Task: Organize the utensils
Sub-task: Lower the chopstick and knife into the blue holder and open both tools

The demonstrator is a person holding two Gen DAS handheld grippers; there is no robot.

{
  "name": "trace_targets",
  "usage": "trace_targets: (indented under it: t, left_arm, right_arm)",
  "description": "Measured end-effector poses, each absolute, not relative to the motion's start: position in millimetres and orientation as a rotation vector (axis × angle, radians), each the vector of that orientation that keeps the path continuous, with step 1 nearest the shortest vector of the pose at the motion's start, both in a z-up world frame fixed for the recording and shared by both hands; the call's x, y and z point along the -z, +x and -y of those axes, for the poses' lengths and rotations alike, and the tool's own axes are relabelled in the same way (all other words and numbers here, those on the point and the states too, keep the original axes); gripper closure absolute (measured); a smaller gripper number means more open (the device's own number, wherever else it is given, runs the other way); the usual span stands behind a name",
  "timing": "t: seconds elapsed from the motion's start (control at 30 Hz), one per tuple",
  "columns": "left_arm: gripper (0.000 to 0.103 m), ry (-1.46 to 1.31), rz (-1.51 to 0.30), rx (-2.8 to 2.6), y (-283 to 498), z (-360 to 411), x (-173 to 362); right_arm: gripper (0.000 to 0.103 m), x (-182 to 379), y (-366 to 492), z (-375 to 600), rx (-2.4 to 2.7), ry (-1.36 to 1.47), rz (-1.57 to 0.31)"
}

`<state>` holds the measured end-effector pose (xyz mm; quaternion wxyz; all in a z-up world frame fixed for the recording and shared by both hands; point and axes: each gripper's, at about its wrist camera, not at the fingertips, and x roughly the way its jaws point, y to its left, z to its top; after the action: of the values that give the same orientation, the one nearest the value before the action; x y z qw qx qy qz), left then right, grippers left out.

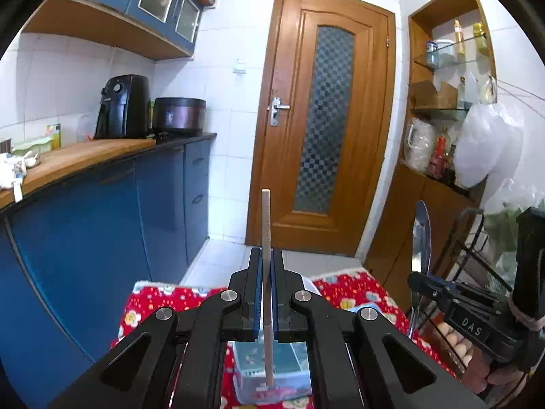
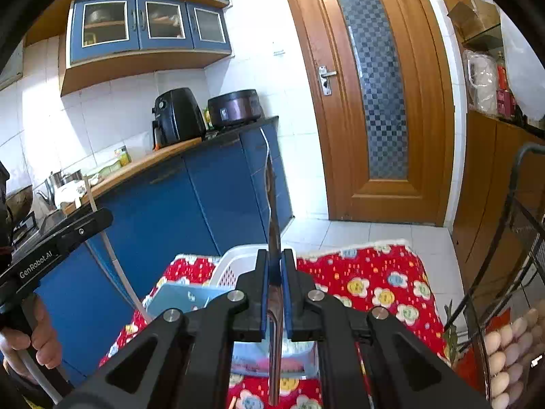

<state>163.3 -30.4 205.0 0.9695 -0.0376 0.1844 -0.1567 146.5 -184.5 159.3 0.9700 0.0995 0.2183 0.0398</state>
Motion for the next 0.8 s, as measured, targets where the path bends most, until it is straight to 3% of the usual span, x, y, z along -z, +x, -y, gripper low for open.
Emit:
trace_targets:
  t: [0.3, 0.8]
  left_arm:
    - [0.099, -0.055, -0.346, 0.286, 190.7, 42.0, -200.0]
    - [0.099, -0.063, -0.483, 0.295, 220.2, 50.3, -124.2]
  right_arm:
    - [0.095, -157.5, 178.7, 182.8, -0.063, 0.192, -0.387]
    - [0.094, -105.0, 196.4, 181.8, -0.065, 0.178, -0.419]
